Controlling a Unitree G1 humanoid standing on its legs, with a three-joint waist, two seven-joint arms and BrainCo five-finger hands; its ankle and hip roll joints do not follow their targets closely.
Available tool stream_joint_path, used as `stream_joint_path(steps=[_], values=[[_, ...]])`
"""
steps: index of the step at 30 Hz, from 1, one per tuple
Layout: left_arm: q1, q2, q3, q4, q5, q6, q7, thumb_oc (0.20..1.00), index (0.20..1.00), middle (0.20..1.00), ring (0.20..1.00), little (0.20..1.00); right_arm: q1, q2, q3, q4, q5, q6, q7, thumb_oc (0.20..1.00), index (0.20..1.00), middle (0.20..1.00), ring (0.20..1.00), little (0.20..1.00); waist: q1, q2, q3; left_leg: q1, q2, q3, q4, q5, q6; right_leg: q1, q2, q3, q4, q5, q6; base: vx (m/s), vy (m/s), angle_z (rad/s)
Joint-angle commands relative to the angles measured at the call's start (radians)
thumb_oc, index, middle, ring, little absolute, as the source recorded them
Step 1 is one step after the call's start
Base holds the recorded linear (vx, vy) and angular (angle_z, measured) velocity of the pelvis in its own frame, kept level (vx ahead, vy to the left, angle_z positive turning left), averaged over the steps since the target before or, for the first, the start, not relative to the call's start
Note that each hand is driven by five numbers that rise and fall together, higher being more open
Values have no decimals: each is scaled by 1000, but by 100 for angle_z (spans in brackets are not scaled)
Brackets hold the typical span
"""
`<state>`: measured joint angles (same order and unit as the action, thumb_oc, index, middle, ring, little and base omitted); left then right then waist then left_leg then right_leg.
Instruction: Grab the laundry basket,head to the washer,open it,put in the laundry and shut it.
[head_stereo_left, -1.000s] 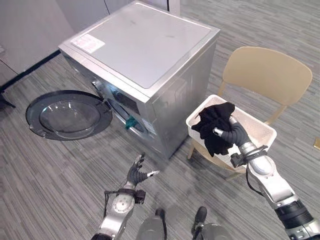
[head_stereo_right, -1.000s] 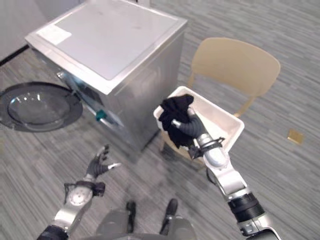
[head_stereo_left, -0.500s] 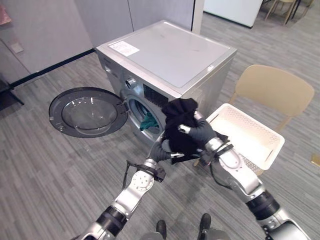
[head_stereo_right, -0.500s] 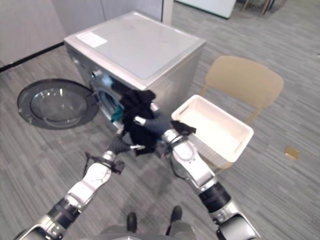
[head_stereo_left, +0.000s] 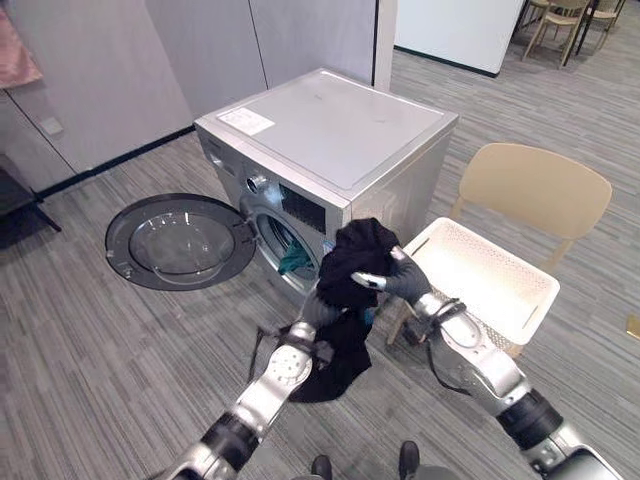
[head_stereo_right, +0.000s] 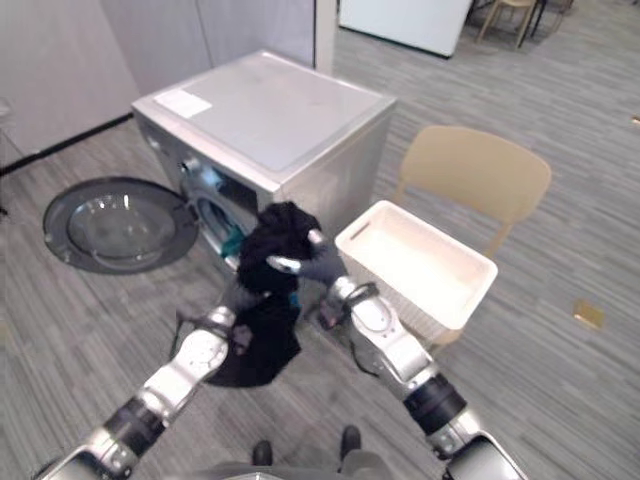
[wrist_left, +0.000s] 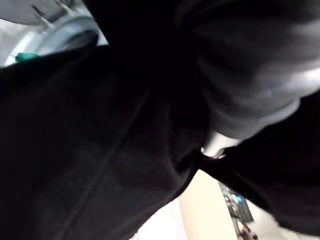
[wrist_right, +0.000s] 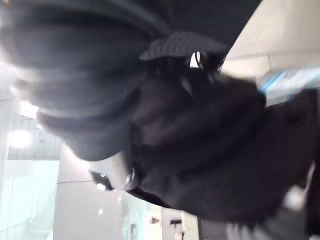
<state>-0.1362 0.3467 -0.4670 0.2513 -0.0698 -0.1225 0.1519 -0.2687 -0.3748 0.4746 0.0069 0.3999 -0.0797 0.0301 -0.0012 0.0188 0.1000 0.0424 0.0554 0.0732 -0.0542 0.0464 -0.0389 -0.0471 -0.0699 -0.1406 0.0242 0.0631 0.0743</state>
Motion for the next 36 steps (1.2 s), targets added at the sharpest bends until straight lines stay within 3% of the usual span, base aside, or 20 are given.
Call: stream_joint_path(steps=[1, 7, 12, 15, 16, 18, 21, 24, 28, 31, 33, 35, 36], values=[[-2, 20, 80, -10, -39, -47, -7, 200, 200, 200, 200, 200, 31, -10, -90, -50, -122, -26, -6, 1000, 1000, 1000, 1000, 1000, 12, -49, -25, -2, -72, 2, -3, -62, 22, 56, 30, -1, 7, -105, 28, 32, -60, 24], [177, 48, 211, 10, -76, -39, -73, 200, 200, 200, 200, 200, 192, -114, -211, 10, -295, -25, 9, 1000, 1000, 1000, 1000, 1000, 24, -46, -5, -27, -69, -22, 38, -64, 9, 71, 28, -43, -16, -111, 21, 18, -85, 19], [245, 53, 298, 197, -65, -14, -114, 200, 200, 200, 200, 200, 293, -172, -253, 194, -435, -25, 22, 1000, 1000, 1000, 1000, 1000, 46, -52, 49, -136, -75, -25, 155, -69, -9, 48, -1, -134, -3, -123, 8, -73, -31, 60], [244, 52, 337, 292, -58, 2, -111, 200, 200, 200, 200, 200, 301, -169, -233, 317, -517, -16, 3, 1000, 1000, 1000, 1000, 1000, 43, -55, 66, -156, -25, 84, 167, -69, -5, 43, -27, -211, 3, -130, 4, -29, 38, 92], [244, 52, 337, 292, -58, 2, -111, 200, 200, 200, 200, 200, 301, -169, -233, 318, -517, -16, 3, 1000, 1000, 1000, 1000, 1000, 42, -55, 66, -157, -25, 84, 167, -69, -5, 43, -27, -211, 3, -130, 4, 32, 30, 124], [245, 48, 376, 373, -59, 16, -95, 200, 200, 200, 200, 200, 306, -147, -214, 412, -559, -9, -10, 1000, 1000, 1000, 1000, 1000, 41, -61, 64, -146, 14, 148, 150, -73, -15, 67, -37, -263, 8, -153, 10, 205, 68, 87], [237, 51, 405, 396, -52, 26, -77, 200, 200, 200, 200, 200, 317, -124, -224, 489, -588, 5, -41, 1000, 1000, 1000, 1000, 1000, 31, -69, 64, -162, 67, 279, 115, -24, -29, 82, -72, -370, 9, -148, 18, 157, 139, 115], [252, 39, 437, 417, -61, 31, -72, 200, 200, 200, 200, 200, 310, -93, -229, 543, -592, 17, -42, 1000, 1000, 1000, 1000, 1000, 32, -65, 54, -166, 80, 295, 114, -27, -29, 108, -87, -404, 14, -157, 26, 207, 181, 120], [278, 45, 454, 412, -58, 34, -72, 200, 200, 200, 200, 200, 283, -64, -227, 576, -603, 28, -55, 1000, 1000, 1000, 1000, 1000, 48, -71, 49, -159, 32, 261, 123, -78, 11, 124, -141, -377, 91, -155, 47, 326, 300, 26], [278, 63, 454, 402, -52, 39, -70, 200, 200, 200, 200, 200, 274, -46, -228, 570, -588, 36, -62, 1000, 1000, 1000, 1000, 1000, 52, -75, 70, -128, -20, 233, 114, -119, 60, 51, -203, -308, 287, -113, 62, 251, 287, 19], [271, 70, 449, 403, -47, 38, -64, 200, 200, 200, 200, 200, 266, -37, -219, 557, -583, 35, -69, 1000, 1000, 1000, 1000, 1000, 42, -71, 91, -107, -39, 210, 108, -137, 82, -23, -195, -234, 401, -89, 69, 231, 213, 24], [263, 68, 436, 387, -47, 34, -63, 200, 200, 200, 200, 200, 263, -32, -215, 528, -576, 33, -67, 1000, 1000, 1000, 1000, 1000, 22, -64, 107, -72, -54, 176, 79, -145, 88, -112, -123, -129, 443, -124, 59, 240, 121, 28], [261, 67, 433, 382, -48, 32, -62, 200, 200, 200, 200, 200, 262, -33, -213, 522, -574, 31, -69, 1000, 1000, 1000, 1000, 1000, 13, -58, 114, -59, -58, 162, 69, -146, 87, -140, -95, -107, 428, -137, 53, 244, 53, 34]])
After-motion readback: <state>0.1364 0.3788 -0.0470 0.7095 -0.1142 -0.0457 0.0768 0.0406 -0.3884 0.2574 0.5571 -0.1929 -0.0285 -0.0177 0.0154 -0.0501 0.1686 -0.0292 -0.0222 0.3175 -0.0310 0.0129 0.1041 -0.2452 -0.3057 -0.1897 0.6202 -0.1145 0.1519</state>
